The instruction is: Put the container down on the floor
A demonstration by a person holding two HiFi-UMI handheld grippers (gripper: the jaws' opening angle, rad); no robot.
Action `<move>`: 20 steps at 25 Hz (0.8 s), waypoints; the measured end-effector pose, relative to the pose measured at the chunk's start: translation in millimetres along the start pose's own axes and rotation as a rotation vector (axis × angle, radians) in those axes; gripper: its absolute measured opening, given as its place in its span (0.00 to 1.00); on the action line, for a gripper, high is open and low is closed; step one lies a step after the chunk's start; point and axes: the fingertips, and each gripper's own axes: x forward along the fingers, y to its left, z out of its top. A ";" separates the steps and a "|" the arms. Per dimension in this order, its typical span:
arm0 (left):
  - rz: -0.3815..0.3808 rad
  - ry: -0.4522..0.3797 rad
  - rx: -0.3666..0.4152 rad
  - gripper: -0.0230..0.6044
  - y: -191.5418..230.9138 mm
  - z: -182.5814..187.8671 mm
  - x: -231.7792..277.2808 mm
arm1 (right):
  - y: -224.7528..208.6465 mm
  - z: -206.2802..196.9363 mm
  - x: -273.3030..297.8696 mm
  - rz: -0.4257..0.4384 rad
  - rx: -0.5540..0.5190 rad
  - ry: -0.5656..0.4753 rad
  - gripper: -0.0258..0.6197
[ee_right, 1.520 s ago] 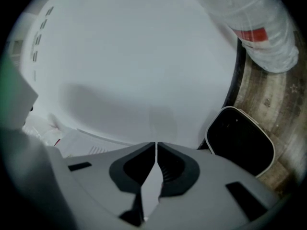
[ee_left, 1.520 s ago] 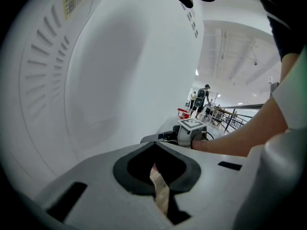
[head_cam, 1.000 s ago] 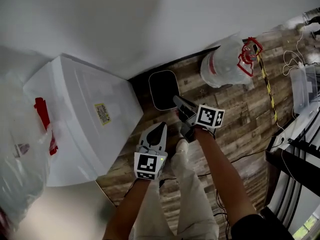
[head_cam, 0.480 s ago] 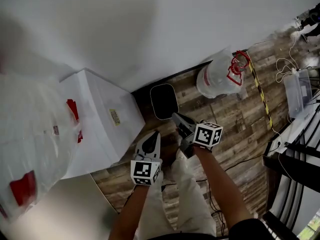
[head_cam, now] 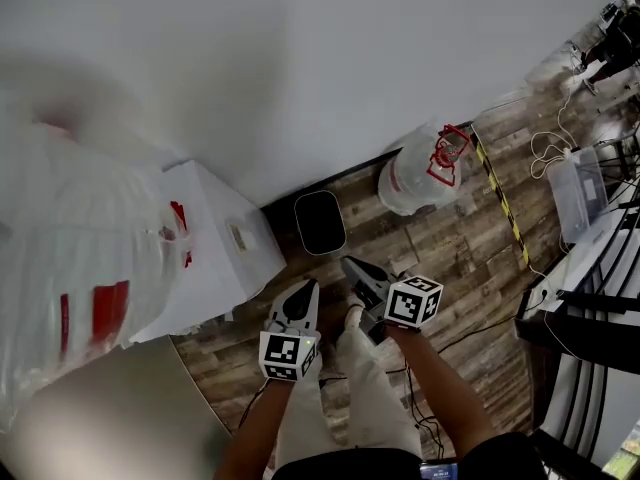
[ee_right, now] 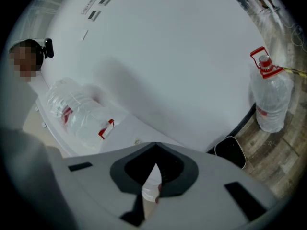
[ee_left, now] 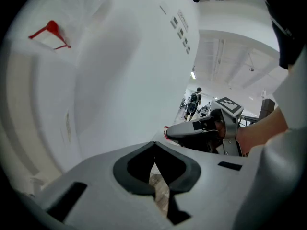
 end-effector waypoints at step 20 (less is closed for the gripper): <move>-0.106 -0.101 0.145 0.07 -77.6 152.1 -88.2 | 186.6 81.6 -83.9 0.124 -0.388 -0.005 0.09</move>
